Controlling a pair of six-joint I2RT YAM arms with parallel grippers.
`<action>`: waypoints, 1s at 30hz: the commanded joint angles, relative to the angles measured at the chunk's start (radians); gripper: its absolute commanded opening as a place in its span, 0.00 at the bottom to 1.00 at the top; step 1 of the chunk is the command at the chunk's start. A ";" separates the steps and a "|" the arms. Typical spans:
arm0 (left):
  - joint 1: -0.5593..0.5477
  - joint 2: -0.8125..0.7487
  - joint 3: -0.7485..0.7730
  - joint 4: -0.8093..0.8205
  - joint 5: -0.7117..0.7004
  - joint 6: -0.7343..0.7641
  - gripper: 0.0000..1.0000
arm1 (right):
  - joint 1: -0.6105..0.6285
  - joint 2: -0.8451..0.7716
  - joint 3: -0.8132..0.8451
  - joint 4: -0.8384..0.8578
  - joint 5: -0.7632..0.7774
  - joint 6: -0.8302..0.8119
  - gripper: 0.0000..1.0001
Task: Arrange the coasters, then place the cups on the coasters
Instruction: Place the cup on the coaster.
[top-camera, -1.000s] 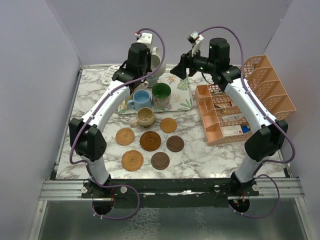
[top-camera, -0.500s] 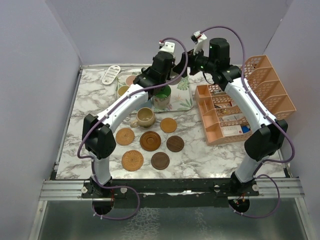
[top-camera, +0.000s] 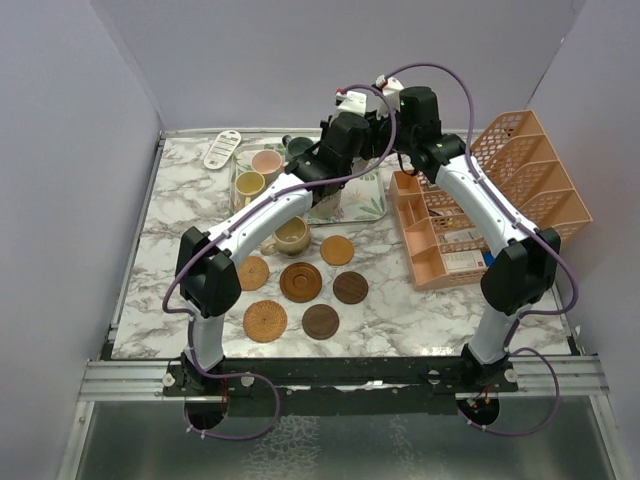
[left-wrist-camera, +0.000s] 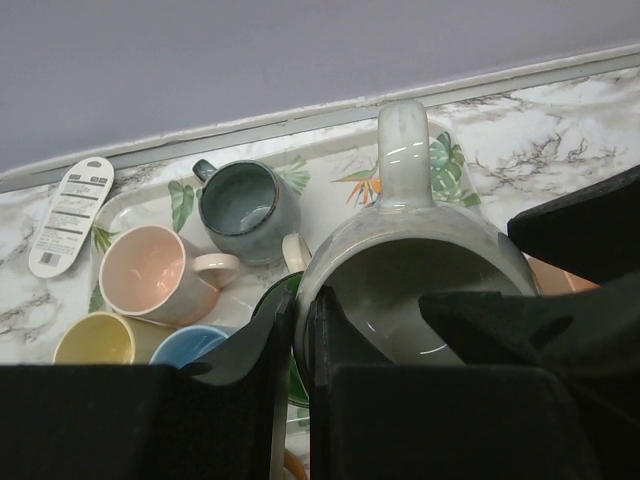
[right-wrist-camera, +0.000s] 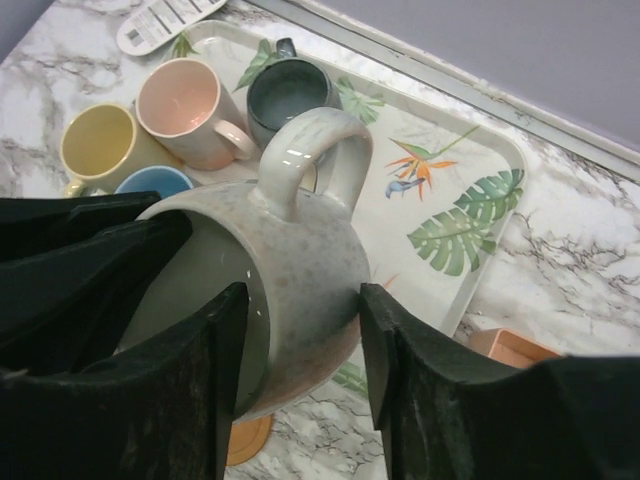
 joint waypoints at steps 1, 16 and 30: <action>-0.018 -0.040 0.023 0.121 -0.063 0.013 0.00 | -0.004 0.038 0.002 -0.036 0.105 -0.054 0.41; -0.024 -0.052 -0.035 0.128 0.344 0.005 0.00 | -0.019 0.043 -0.068 -0.026 0.222 -0.138 0.01; 0.013 -0.090 -0.046 0.041 0.731 0.132 0.24 | -0.105 -0.050 -0.155 -0.007 -0.012 -0.248 0.01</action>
